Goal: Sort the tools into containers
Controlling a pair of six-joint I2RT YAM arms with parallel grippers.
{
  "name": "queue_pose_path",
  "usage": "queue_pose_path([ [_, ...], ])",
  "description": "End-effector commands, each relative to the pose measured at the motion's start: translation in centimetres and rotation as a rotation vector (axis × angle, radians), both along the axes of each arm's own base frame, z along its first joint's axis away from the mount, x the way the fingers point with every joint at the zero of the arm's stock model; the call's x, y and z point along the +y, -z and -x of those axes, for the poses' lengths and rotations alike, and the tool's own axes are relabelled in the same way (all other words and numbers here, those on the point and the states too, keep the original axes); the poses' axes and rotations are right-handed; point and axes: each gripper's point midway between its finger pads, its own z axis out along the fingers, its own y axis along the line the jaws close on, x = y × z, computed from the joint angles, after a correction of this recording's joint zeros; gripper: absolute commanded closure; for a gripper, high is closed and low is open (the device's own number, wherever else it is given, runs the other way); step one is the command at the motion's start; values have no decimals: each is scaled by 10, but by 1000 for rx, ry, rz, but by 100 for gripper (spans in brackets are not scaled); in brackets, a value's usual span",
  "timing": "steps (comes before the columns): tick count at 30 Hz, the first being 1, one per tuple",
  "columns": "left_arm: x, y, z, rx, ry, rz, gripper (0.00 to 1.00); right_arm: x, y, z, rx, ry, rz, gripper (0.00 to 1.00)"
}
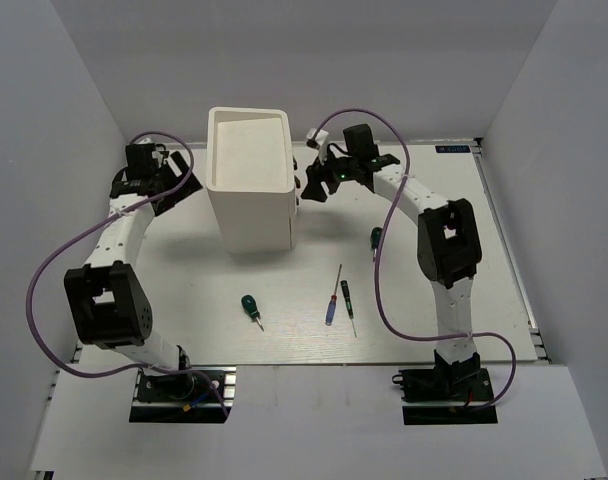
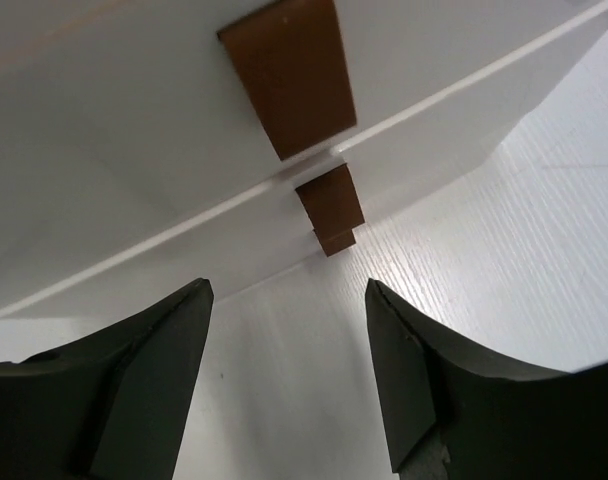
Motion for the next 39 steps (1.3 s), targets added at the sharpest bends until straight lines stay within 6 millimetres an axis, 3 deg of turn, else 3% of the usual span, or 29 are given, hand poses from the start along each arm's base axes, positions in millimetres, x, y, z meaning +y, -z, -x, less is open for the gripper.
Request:
queue_pose_path([
  [1, 20, -17, 22, -12, -83, -16, 1, 7, -13, -12, -100, -122, -131, 32],
  [3, 19, -24, 26, -30, -89, -11, 1, 3, -17, -21, -132, -143, -164, 32],
  [4, 22, -23, 30, -21, -98, -10, 1, 2, -6, -29, -122, -136, -159, 32],
  [6, 24, -27, 32, -33, -101, -5, 1, 4, -10, -37, -151, -168, -199, 34],
  [7, 24, -31, 32, -43, -107, 1, 1, 3, -2, -36, -116, -177, -213, 35],
  [8, 22, -28, 34, -34, -100, 8, 1, 1, -9, -43, -151, -179, -235, 35],
  [14, 25, -32, 38, -46, -109, 27, 1, 9, -3, -53, -158, -216, -265, 38],
  [20, 21, -19, 45, -17, -96, 43, 1, 14, -5, -50, -150, -239, -298, 38],
  [27, 18, -14, 47, -17, -95, 56, 1, 18, -12, -41, -145, -285, -327, 33],
  [39, 13, -11, 47, -19, -80, 81, 1, 38, -20, -32, -143, -359, -352, 34],
])
